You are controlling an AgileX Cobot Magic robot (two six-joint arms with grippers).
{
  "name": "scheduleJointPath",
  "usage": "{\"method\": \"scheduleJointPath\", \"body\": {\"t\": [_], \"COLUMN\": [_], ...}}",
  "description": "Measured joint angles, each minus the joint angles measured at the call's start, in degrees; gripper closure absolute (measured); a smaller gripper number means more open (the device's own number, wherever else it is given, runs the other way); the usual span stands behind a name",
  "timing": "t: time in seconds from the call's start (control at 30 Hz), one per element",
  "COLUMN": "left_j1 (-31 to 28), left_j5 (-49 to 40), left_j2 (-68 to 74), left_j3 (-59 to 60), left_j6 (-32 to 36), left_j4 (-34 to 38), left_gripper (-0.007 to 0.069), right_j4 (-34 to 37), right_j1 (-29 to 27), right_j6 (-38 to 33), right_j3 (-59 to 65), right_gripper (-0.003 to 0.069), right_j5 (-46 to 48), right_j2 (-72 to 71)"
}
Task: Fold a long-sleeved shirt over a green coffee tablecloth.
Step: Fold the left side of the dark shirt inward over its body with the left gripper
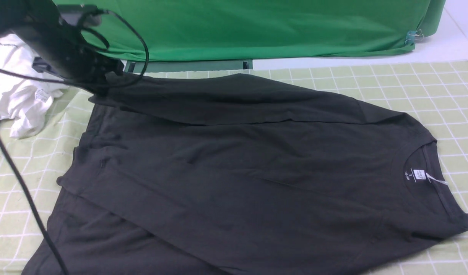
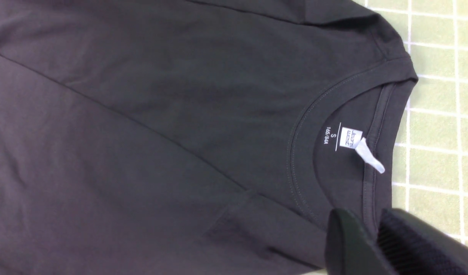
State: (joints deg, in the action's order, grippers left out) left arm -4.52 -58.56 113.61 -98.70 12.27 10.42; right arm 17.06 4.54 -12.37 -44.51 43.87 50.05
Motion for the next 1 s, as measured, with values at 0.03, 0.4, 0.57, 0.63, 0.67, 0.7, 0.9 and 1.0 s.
{"method": "scheduleJointPath", "body": {"t": [0.03, 0.4, 0.57, 0.63, 0.67, 0.7, 0.9, 1.0], "left_j1": [0.0, 0.0, 0.0, 0.0, 0.0, 0.0, 0.0, 0.0], "left_j5": [-0.37, -7.5, -6.03, -5.41, -4.76, -4.25, -3.55, -3.87], "left_j2": [-0.22, -14.33, -19.28, -20.41, -20.95, -21.13, -21.55, -21.55], "left_j3": [0.0, 15.52, 26.33, 28.99, 31.04, 31.67, 38.41, 39.53], "left_j6": [-0.15, -5.99, -7.53, -7.72, -7.8, -7.85, -9.17, -9.17], "left_j4": [0.16, -0.51, -0.4, -0.31, -0.24, -0.14, 1.39, 0.71], "left_gripper": [0.059, 0.059, 0.059, 0.059, 0.059, 0.059, 0.0543, 0.048], "right_j4": [0.0, 0.0, -0.05, -0.05, -0.05, -0.05, 0.07, 0.19], "right_j1": [0.0, 0.0, 0.0, 0.0, 0.0, 0.0, 0.0, 0.0], "right_j6": [0.0, 0.06, 0.01, 0.01, 0.01, 0.01, 0.01, 0.01], "right_j3": [0.0, 0.0, 0.0, 0.0, 0.0, 0.0, 0.0, 0.0], "right_gripper": [0.0533, 0.0533, 0.0533, 0.0533, 0.0533, 0.0533, 0.0533, 0.0533], "right_j5": [-0.05, -0.11, -0.11, -0.11, -0.11, -0.11, -0.11, -0.11], "right_j2": [0.0, 0.0, 0.0, 0.0, 0.0, 0.0, 0.0, 0.0]}}
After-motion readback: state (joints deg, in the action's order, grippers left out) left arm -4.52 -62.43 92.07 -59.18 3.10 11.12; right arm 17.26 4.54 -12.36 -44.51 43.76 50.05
